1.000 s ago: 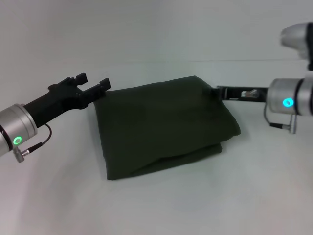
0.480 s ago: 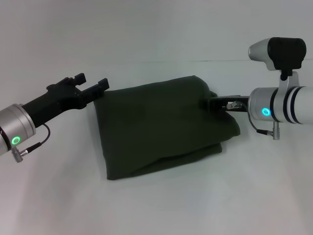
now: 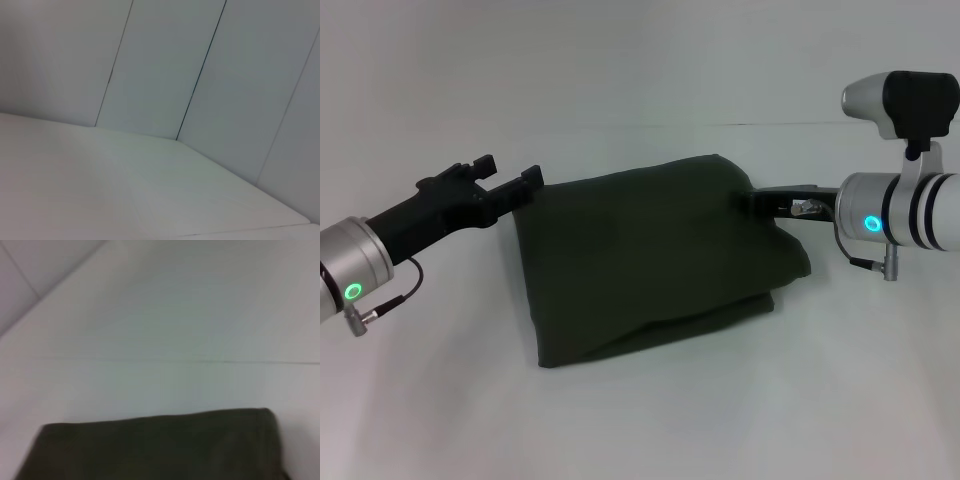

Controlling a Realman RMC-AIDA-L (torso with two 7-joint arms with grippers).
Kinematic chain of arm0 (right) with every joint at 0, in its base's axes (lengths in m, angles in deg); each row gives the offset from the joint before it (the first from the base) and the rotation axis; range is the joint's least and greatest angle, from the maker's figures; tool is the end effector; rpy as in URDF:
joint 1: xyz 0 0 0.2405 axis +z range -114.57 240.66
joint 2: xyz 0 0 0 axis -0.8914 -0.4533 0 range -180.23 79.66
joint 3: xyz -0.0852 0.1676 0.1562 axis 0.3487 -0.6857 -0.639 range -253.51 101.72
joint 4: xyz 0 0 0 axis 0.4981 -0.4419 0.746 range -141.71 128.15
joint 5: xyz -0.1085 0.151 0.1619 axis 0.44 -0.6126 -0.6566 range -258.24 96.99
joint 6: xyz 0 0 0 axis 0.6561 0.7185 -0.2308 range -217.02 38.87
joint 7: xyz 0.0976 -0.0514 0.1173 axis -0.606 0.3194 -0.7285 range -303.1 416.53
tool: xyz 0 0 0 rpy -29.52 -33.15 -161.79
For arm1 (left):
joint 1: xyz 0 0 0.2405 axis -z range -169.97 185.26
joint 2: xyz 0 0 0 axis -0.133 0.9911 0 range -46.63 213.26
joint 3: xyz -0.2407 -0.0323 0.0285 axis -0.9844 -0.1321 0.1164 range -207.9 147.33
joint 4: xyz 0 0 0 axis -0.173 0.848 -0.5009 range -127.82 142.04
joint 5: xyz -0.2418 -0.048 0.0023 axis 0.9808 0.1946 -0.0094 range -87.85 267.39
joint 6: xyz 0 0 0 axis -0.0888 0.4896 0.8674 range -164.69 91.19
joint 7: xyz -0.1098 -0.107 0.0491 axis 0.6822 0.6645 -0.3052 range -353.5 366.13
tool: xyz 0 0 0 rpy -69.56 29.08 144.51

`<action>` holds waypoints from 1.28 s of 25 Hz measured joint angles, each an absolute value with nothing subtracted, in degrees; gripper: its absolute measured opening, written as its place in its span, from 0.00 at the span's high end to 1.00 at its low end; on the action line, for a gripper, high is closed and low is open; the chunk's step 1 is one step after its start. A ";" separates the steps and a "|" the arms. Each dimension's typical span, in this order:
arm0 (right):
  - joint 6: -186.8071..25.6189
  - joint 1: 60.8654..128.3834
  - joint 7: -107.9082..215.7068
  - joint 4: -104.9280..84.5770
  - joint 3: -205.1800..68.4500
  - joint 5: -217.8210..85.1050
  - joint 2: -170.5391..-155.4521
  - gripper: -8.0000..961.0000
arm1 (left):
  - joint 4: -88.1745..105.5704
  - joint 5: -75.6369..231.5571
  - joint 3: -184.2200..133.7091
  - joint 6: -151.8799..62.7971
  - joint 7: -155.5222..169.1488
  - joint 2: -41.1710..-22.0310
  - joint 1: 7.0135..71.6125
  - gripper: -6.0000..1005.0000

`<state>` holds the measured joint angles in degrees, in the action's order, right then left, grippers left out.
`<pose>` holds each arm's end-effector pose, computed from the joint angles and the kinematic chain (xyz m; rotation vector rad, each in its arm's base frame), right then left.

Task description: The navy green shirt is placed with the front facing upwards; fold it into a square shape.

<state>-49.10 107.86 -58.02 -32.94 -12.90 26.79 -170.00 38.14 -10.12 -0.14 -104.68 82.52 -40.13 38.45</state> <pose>0.2377 0.4693 -0.0751 -2.2262 1.2024 0.3965 -0.2940 0.4029 -0.0098 -2.1408 -0.8821 -0.8709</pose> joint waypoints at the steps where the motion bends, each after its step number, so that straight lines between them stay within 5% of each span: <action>1: -48.12 107.54 -57.49 -33.45 -12.90 26.18 -170.00 0.99 | 38.14 -10.11 -0.14 -104.68 82.52 -40.13 38.40 0.16; 32: -35.02 106.65 -55.41 -32.10 -9.09 25.61 -169.76 0.99 | 38.17 -9.71 -0.14 -104.59 82.08 -40.35 37.88 0.16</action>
<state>-35.02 106.65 -55.41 -32.10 -9.09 25.61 -169.76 38.17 -9.71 -0.14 -104.59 82.08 -40.35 37.88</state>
